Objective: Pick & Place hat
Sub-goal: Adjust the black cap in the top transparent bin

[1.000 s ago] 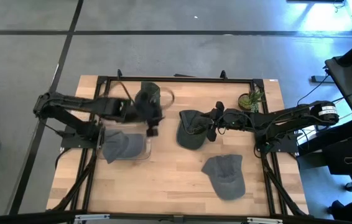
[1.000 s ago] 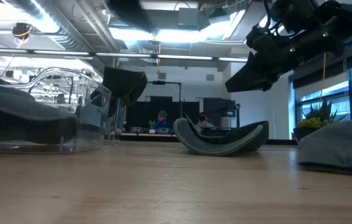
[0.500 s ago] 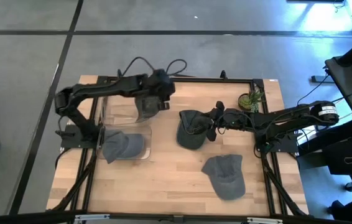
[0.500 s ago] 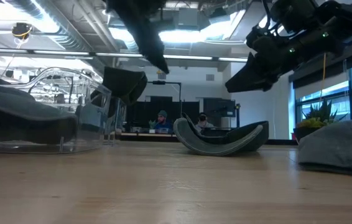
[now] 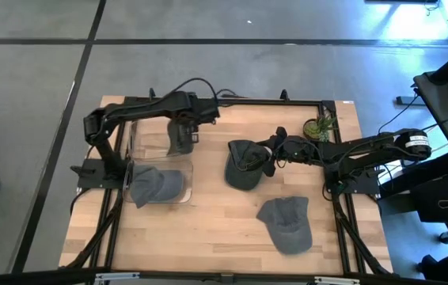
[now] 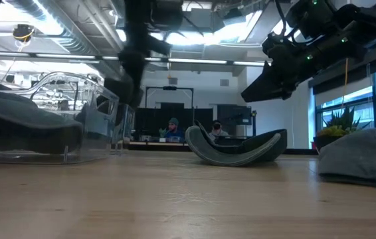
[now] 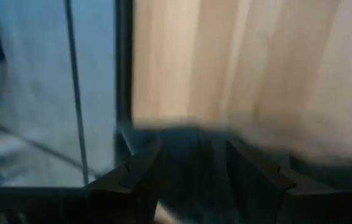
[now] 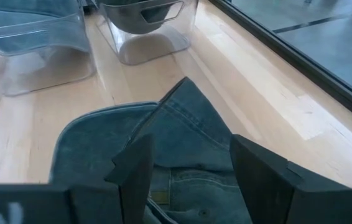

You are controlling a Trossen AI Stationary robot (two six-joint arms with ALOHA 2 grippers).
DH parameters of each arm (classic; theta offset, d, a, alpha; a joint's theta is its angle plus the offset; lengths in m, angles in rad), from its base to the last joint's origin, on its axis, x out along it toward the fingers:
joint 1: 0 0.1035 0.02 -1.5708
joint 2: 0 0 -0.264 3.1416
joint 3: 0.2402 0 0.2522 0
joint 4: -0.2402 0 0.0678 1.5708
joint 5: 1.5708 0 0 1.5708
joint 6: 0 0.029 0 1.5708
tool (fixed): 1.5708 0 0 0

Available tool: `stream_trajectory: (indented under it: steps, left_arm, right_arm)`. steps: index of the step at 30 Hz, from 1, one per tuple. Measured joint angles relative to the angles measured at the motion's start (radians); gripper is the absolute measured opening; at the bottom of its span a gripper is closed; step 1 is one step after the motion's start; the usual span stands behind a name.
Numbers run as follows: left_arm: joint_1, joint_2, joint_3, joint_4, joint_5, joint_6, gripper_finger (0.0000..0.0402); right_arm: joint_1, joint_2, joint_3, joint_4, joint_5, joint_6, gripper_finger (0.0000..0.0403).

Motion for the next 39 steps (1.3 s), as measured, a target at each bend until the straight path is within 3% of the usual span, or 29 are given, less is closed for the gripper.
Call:
stream_trajectory:
  steps: [7, 22, 28, 32, 35, 39]
  left_arm:
    - [-0.014, -0.007, 0.034, -0.351, -0.106, -0.220, 0.0165]
    - [-0.007, -0.074, 0.022, -0.305, -0.045, -0.251, 0.0165]
    - [-0.006, -0.068, 0.018, -0.236, 0.000, -0.132, 0.0168]
    - [0.012, -0.068, 0.018, -0.141, 0.072, -0.077, 0.0169]
    - [0.034, -0.068, 0.018, -0.085, 0.155, -0.158, 0.0169]
    - [0.058, -0.058, 0.017, -0.123, 0.173, -0.166, 0.0178]
  right_arm:
    - [0.000, 0.000, 0.000, -0.006, 0.000, -0.002, 0.0211]
    - [-0.005, 0.002, 0.000, -0.002, 0.016, -0.003, 0.0211]
    - [-0.005, 0.002, 0.000, -0.002, 0.016, -0.003, 0.0211]
    - [-0.005, 0.002, 0.000, -0.003, 0.016, -0.003, 0.0211]
    - [-0.005, 0.002, 0.000, -0.006, 0.016, -0.002, 0.0211]
    - [-0.005, 0.002, 0.000, -0.017, 0.016, -0.004, 0.0211]
